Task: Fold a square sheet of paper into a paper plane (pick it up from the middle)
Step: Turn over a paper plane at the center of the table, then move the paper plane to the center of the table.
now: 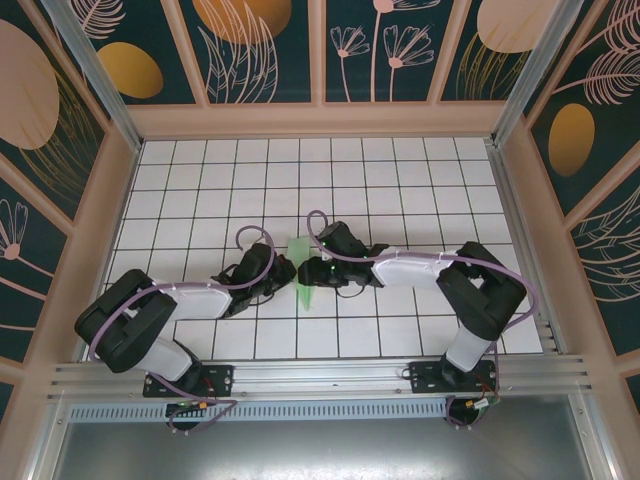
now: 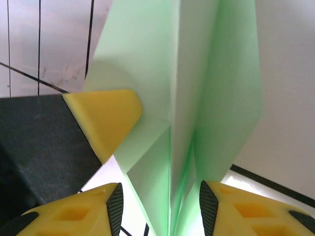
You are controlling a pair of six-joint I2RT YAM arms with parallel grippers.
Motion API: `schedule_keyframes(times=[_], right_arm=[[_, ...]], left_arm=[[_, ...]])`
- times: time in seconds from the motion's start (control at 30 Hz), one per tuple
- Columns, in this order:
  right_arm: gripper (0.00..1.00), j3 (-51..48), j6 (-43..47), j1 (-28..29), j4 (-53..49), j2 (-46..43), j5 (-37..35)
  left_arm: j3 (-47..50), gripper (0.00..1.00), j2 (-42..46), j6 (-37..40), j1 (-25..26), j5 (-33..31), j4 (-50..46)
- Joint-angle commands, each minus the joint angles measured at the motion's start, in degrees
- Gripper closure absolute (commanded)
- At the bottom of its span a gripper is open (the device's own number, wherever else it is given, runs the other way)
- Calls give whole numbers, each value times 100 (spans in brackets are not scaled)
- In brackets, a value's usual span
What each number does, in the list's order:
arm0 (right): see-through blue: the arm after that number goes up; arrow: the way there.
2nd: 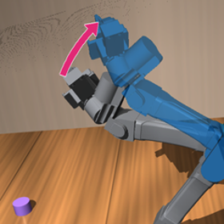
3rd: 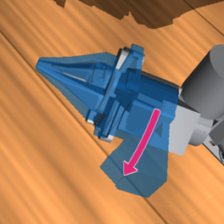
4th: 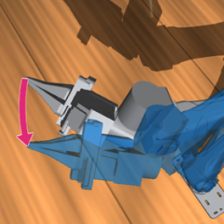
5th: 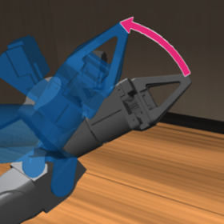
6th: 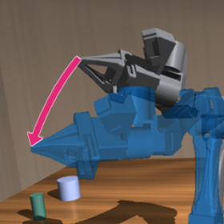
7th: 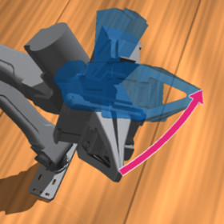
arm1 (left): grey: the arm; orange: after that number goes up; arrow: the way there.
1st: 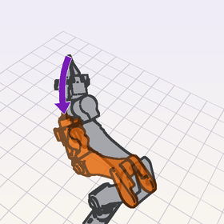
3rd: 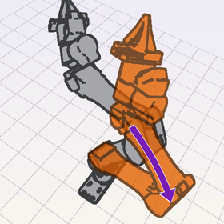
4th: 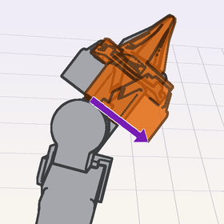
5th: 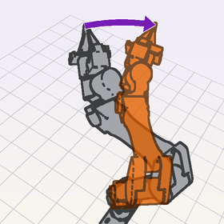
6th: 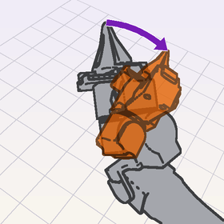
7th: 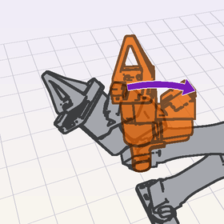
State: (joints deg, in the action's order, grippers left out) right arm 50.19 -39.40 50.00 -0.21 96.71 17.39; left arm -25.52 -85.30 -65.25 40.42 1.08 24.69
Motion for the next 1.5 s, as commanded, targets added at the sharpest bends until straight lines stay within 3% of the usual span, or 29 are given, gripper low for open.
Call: schedule_keyframes(times=[0.0,0.73,1.0,1.1,1.2,1.37,1.47], right_arm=[[53,-102,-63,62,79,-32,178],[56,417,117,300,-193,540,-281],[70,702,79,365,-517,769,-716],[79,746,40,370,-634,702,-934],[86,764,68,366,-848,537,-1236],[90,816,378,230,-1573,191,-1793],[90,750,521,38,-1980,-40,-2104]], left_arm=[[-23,100,-79,-116,-43,58,109],[-87,97,-101,-115,-44,218,91],[-111,91,-43,-108,-44,192,-15],[-137,83,47,-72,-52,87,-196],[-220,68,219,-8,-59,-113,-612],[-368,29,623,84,-95,-698,-1579],[-474,13,856,151,-109,-1075,-2126]])
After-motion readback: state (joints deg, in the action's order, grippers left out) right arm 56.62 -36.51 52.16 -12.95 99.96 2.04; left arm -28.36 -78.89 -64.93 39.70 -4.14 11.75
